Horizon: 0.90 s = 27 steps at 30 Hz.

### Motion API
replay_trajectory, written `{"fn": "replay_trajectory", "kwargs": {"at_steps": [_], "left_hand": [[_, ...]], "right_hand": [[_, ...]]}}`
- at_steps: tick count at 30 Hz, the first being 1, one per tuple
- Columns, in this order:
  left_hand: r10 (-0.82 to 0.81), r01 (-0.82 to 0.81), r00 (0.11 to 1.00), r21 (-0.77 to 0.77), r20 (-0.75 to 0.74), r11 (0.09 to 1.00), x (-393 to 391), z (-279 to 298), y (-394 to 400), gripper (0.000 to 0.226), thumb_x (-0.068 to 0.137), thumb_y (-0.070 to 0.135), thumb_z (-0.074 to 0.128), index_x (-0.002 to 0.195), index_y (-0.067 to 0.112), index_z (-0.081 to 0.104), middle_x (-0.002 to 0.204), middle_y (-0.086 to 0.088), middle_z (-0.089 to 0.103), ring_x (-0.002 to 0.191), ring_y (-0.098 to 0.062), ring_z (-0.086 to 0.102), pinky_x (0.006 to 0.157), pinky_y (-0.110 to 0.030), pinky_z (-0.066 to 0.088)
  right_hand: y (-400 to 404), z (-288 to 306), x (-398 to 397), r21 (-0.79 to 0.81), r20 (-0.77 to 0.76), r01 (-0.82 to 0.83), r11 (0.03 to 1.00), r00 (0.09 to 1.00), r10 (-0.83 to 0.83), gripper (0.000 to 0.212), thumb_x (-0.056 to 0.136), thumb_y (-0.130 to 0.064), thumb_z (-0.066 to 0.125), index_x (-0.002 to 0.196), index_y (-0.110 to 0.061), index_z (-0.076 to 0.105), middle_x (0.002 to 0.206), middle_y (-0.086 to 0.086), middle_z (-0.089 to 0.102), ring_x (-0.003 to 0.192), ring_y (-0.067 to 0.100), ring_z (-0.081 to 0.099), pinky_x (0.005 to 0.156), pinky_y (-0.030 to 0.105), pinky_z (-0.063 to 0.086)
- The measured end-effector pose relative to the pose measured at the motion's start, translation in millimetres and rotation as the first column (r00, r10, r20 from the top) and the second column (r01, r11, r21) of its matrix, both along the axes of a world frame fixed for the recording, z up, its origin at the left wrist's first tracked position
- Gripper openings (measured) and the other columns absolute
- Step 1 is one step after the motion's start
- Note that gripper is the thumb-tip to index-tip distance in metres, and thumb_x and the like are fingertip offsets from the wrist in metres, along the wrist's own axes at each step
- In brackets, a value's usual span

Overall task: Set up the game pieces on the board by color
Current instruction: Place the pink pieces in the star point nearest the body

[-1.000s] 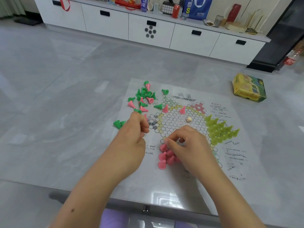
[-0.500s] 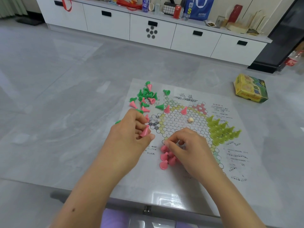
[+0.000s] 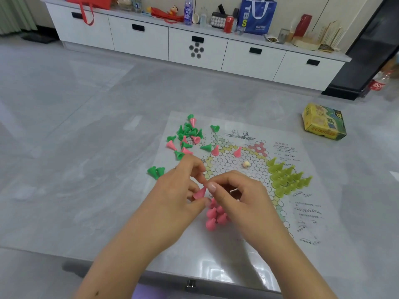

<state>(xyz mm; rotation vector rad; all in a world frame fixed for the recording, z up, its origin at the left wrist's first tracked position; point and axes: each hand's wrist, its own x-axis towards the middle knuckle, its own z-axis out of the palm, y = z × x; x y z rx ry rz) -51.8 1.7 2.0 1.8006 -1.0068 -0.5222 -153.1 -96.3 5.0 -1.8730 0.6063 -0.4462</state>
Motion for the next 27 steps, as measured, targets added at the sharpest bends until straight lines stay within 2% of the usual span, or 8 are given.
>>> {"fn": "replay_trajectory", "kwargs": {"at_steps": [5, 8, 11, 14, 17, 19, 22, 27], "left_hand": [[-0.028, 0.027, 0.998, 0.005, 0.06, 1.0, -6, 0, 1, 0.035, 0.078, 0.014, 0.067, 0.09, 0.035, 0.042, 0.098, 0.016, 0.054, 0.085, -0.002, 0.058, 0.077, -0.018, 0.05], [-0.037, 0.032, 0.996, 0.054, 0.085, 0.998, -3, 4, 6, 0.025, 0.079, 0.028, 0.065, 0.093, 0.035, 0.045, 0.103, 0.02, 0.054, 0.092, 0.001, 0.056, 0.078, -0.017, 0.049], [0.203, -0.211, 0.971, 0.057, 0.123, 0.976, 19, 16, 9, 0.009, 0.083, 0.027, 0.06, 0.081, 0.03, 0.052, 0.091, 0.013, 0.058, 0.081, -0.001, 0.058, 0.065, -0.016, 0.043], [0.316, -0.37, 0.896, 0.133, 0.311, 0.919, 50, 19, -10, 0.002, 0.087, 0.019, 0.056, 0.086, 0.021, 0.057, 0.093, 0.003, 0.056, 0.076, -0.009, 0.055, 0.063, -0.022, 0.037], [0.152, -0.344, 0.852, 0.319, 0.5, 0.883, 81, 7, -47, 0.024, 0.089, 0.012, 0.052, 0.111, 0.017, 0.058, 0.113, -0.008, 0.052, 0.095, -0.023, 0.055, 0.079, -0.028, 0.036], [-0.008, -0.291, 0.816, 0.423, 0.578, 0.858, 95, -3, -64, 0.033, 0.089, 0.007, 0.048, 0.118, 0.019, 0.057, 0.118, -0.009, 0.051, 0.105, -0.024, 0.052, 0.086, -0.028, 0.036], [-0.135, -0.229, 0.77, 0.467, 0.624, 0.854, 107, -14, -73, 0.028, 0.09, 0.013, 0.048, 0.113, 0.023, 0.06, 0.111, -0.003, 0.052, 0.099, -0.016, 0.049, 0.087, -0.025, 0.035], [-0.177, -0.276, 0.729, 0.521, 0.661, 0.808, 112, -18, -76, 0.014, 0.09, 0.013, 0.048, 0.098, 0.007, 0.058, 0.11, -0.01, 0.049, 0.093, -0.026, 0.054, 0.078, -0.029, 0.038]], "right_hand": [[-1, 0, -4, 0.098, 0.024, 0.009, 0.995, 1.0, -0.011, 0.019, 0.086, -0.017, 0.061, 0.068, -0.017, 0.065, 0.058, 0.005, 0.065, 0.05, 0.035, 0.064, 0.052, 0.038, 0.048], [-4, 7, -9, 0.201, 0.07, 0.041, 0.979, 0.996, -0.056, 0.021, 0.088, -0.014, 0.059, 0.068, -0.011, 0.066, 0.055, 0.014, 0.064, 0.043, 0.022, 0.062, 0.046, 0.026, 0.044], [-15, 16, -16, 0.171, 0.107, 0.14, 0.975, 0.981, -0.16, 0.022, 0.087, -0.014, 0.06, 0.067, -0.014, 0.069, 0.046, -0.011, 0.058, 0.038, -0.003, 0.046, 0.041, 0.008, 0.035], [-25, 21, -21, 0.122, 0.135, 0.171, 0.978, 0.973, -0.187, 0.019, 0.087, -0.016, 0.059, 0.071, -0.014, 0.07, 0.052, -0.022, 0.06, 0.048, -0.006, 0.048, 0.05, 0.004, 0.035], [-29, 23, -27, 0.113, 0.153, 0.181, 0.977, 0.968, -0.197, 0.019, 0.087, -0.015, 0.059, 0.072, -0.01, 0.07, 0.05, -0.023, 0.058, 0.046, -0.005, 0.045, 0.049, 0.004, 0.034], [-32, 22, -32, 0.123, 0.17, 0.199, 0.972, 0.961, -0.218, 0.02, 0.087, -0.016, 0.059, 0.073, -0.01, 0.071, 0.049, -0.022, 0.057, 0.045, -0.005, 0.044, 0.049, 0.004, 0.033], [-36, 23, -36, 0.131, 0.171, 0.204, 0.97, 0.959, -0.225, 0.02, 0.087, -0.017, 0.059, 0.07, -0.015, 0.07, 0.049, -0.022, 0.056, 0.047, -0.006, 0.046, 0.05, 0.004, 0.035], [-38, 25, -38, 0.134, 0.177, 0.203, 0.97, 0.958, -0.225, 0.023, 0.087, -0.017, 0.058, 0.068, -0.017, 0.07, 0.048, -0.023, 0.055, 0.046, -0.004, 0.045, 0.05, 0.005, 0.035]]}}
